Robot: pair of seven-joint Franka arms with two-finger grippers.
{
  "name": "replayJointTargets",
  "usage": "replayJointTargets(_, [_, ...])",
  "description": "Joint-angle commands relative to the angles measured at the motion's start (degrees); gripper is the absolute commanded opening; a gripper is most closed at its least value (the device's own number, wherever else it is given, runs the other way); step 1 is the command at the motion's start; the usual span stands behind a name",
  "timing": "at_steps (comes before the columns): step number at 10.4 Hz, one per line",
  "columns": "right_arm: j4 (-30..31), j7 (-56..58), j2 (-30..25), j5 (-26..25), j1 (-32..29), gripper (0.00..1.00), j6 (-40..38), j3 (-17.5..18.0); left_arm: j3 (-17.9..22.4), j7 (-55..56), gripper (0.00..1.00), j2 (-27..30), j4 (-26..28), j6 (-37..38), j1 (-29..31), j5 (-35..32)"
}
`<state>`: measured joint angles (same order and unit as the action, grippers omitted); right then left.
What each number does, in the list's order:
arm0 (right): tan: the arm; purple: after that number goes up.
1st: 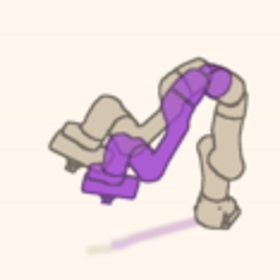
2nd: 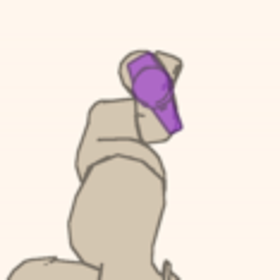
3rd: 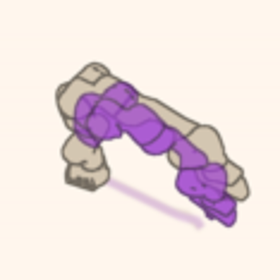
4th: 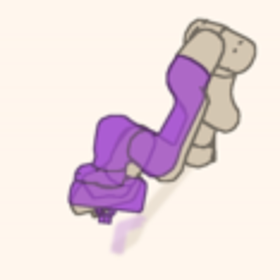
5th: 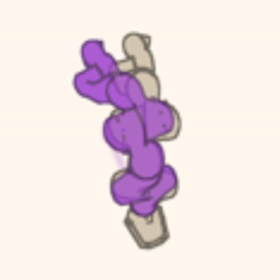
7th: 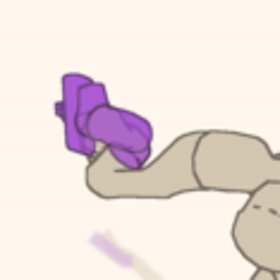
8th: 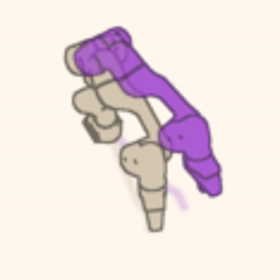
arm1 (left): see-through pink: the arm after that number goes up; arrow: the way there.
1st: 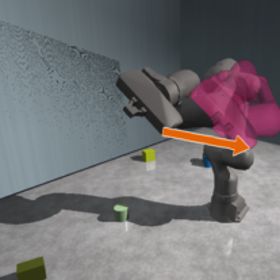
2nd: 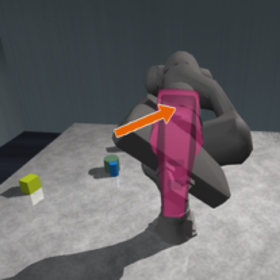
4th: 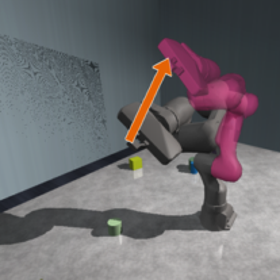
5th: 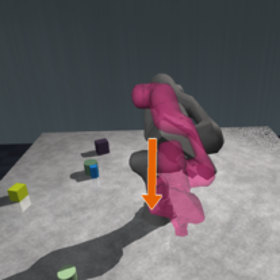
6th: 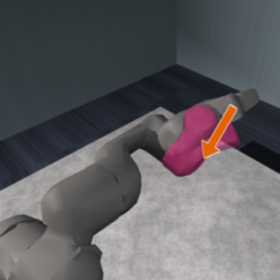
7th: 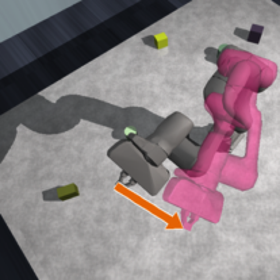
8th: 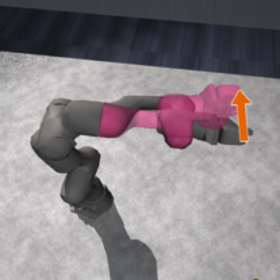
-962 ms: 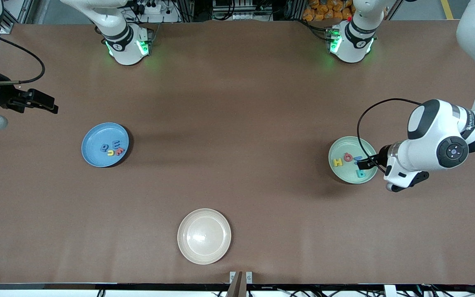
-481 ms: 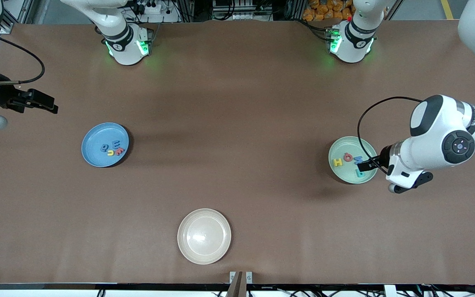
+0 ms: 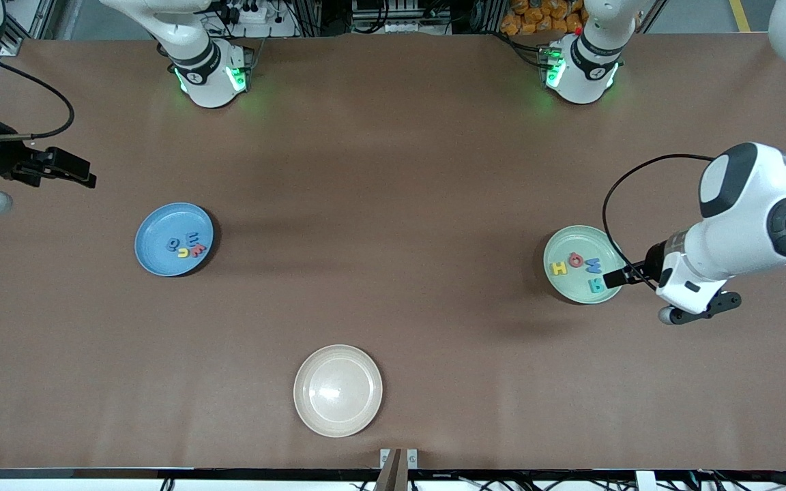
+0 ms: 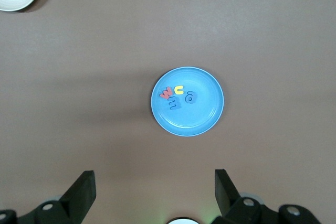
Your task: Sort upper and lower case letters into plates
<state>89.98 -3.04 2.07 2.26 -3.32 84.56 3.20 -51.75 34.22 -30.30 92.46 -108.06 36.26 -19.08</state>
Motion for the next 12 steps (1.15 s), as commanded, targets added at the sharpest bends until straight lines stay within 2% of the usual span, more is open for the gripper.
replayJointTargets(1, [-1.12,0.23,0.48,0.82,-0.81,1.00,-0.89,0.40,4.79,-5.80,1.00,7.25,-0.43,2.14,-1.96,7.96])
replayJointTargets(3, [-1.04,0.15,0.48,0.82,-0.73,1.00,-1.06,0.40,16.45,-9.94,1.00,13.92,-0.52,4.86,-10.55,16.06])
replayJointTargets(7, [-1.30,0.06,0.48,0.82,-0.64,1.00,-1.68,0.49,32.90,-11.63,1.00,20.27,-3.68,15.23,-24.53,17.85])
replayJointTargets(8, [-1.30,-0.03,0.48,0.82,-0.38,1.00,-1.68,0.49,35.29,-11.63,1.00,21.50,-3.77,16.73,-27.01,17.94])
replayJointTargets(11, [-1.21,0.14,0.48,0.82,-0.73,1.00,-1.68,0.49,36.45,-12.68,1.00,23.79,-6.32,19.55,-26.42,20.12])
replayJointTargets(12, [-1.21,0.14,0.48,0.82,-0.73,1.00,-1.68,0.49,38.55,-14.78,1.00,24.41,-6.32,19.56,-26.42,21.44])
